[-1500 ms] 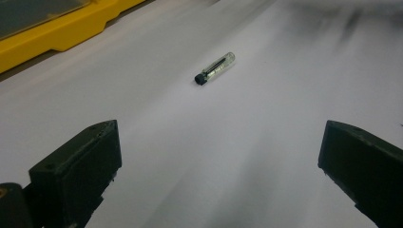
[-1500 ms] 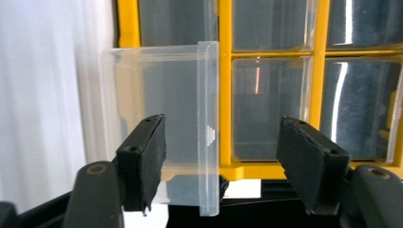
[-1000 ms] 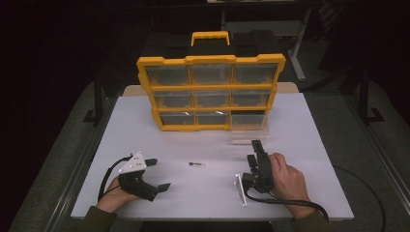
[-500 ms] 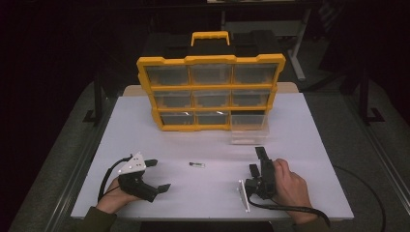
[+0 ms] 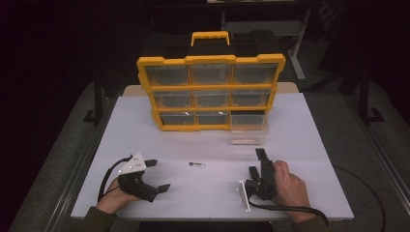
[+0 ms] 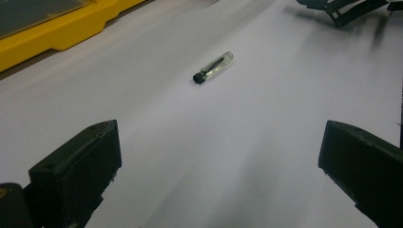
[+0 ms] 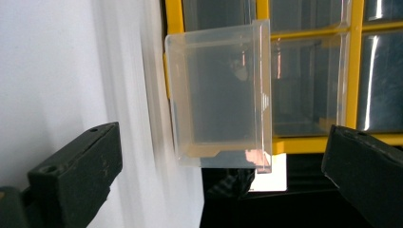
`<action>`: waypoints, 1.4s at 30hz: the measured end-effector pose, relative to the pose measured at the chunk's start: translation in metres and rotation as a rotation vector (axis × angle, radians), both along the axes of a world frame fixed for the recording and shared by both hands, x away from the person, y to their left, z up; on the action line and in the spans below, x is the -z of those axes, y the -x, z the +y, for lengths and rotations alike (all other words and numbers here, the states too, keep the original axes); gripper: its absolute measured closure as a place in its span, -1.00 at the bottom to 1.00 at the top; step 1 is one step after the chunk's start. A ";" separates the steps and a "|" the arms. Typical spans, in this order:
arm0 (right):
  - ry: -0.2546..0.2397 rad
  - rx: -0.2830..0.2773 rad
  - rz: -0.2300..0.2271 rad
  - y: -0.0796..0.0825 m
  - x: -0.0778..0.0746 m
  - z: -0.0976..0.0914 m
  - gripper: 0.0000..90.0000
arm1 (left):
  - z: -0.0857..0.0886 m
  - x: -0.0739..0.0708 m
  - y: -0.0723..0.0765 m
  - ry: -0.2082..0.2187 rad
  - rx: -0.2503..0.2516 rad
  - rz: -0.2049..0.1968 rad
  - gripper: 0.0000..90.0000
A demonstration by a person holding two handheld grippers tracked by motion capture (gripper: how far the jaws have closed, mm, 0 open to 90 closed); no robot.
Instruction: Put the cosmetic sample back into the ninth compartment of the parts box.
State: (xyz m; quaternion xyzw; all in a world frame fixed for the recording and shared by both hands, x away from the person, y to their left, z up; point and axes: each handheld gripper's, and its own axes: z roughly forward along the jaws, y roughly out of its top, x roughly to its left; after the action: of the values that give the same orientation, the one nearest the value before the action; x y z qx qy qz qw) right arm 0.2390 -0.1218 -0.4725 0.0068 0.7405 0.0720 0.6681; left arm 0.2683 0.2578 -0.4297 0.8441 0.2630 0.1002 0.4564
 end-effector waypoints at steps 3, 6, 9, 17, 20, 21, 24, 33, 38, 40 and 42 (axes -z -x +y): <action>-0.026 0.012 0.012 0.000 -0.001 -0.001 -1.00 | 0.000 0.000 -0.001 -0.004 0.000 -0.004 -0.99; -0.052 0.021 0.021 0.000 -0.003 -0.001 -1.00 | 0.000 0.001 -0.001 -0.005 0.000 -0.004 -0.99; -0.088 0.027 0.040 0.000 -0.005 -0.003 -1.00 | 0.000 0.001 -0.001 -0.007 0.002 -0.006 -0.99; -0.255 0.052 0.131 -0.002 -0.012 -0.008 -1.00 | 0.001 0.001 0.000 -0.013 0.003 -0.004 -0.99; -0.261 0.058 0.153 -0.002 -0.014 -0.009 -1.00 | 0.001 0.001 0.000 -0.012 -0.001 -0.003 -0.99; -0.273 0.058 0.159 -0.002 -0.014 -0.009 -1.00 | 0.001 0.001 0.000 -0.011 -0.002 -0.002 -0.99; -0.319 0.074 0.186 -0.002 -0.015 -0.009 -1.00 | 0.001 0.002 0.000 -0.011 -0.003 -0.006 -0.99; -0.441 0.094 0.275 -0.003 -0.020 -0.013 -1.00 | 0.001 0.001 0.000 -0.012 -0.010 -0.004 -0.99; -0.530 0.094 0.336 -0.006 -0.024 -0.017 -1.00 | 0.001 0.001 -0.001 0.000 -0.018 -0.004 -0.99; -0.559 0.096 0.357 -0.006 -0.025 -0.018 -1.00 | 0.001 0.002 0.000 -0.001 -0.018 -0.004 -0.99; -0.567 0.097 0.366 -0.007 -0.026 -0.019 -1.00 | 0.001 0.002 0.000 -0.001 -0.018 -0.004 -0.99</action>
State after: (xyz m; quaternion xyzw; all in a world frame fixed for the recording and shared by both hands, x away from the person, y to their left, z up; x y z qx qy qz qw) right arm 0.2455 -0.1409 -0.4468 0.2402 0.7975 0.2407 0.4983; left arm 0.2687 0.2586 -0.4313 0.8417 0.2696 0.1061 0.4557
